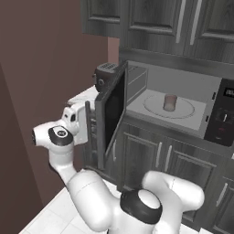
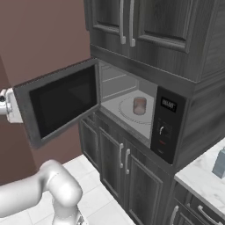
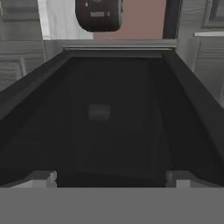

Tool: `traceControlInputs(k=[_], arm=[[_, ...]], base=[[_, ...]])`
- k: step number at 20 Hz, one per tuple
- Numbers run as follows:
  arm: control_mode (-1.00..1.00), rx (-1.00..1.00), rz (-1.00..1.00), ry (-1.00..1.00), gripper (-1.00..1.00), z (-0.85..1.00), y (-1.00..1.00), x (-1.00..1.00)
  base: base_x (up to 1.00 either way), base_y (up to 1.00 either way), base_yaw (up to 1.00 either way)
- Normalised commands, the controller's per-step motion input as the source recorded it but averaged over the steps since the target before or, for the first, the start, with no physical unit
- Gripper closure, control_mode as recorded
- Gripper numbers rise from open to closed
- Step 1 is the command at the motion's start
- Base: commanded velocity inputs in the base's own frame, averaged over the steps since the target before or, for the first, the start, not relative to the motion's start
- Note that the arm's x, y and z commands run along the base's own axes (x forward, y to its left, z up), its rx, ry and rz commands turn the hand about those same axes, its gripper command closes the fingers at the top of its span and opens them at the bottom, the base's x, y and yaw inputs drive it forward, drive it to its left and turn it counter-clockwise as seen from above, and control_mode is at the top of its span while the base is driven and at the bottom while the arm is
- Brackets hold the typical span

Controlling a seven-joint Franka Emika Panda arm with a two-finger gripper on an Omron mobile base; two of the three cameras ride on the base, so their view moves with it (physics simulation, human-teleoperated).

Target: Place the microwavable item in the microwave. Then, close the microwave door and press the start button.

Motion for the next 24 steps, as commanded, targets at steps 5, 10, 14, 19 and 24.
traceControlInputs(k=[5,10,14,19,24], arm=[[-1.00,0.04,-0.10,-0.05,-1.00,0.00,-1.00,-0.44],[-1.00,0.04,-0.07,-0.05,-1.00,0.00,-1.00,-0.20],[-1.00,0.03,-0.02,-0.07,-1.00,0.01,-1.00,-0.11],[-1.00,0.03,0.00,-0.07,-1.00,0.04,-1.00,-0.08],[-1.00,0.02,-0.01,-0.05,-1.00,0.07,-1.00,-0.08]], base=[[0.00,0.00,0.00],[0.00,0.00,0.00],[0.00,0.00,0.00],[0.00,0.00,0.00],[0.00,0.00,0.00]])
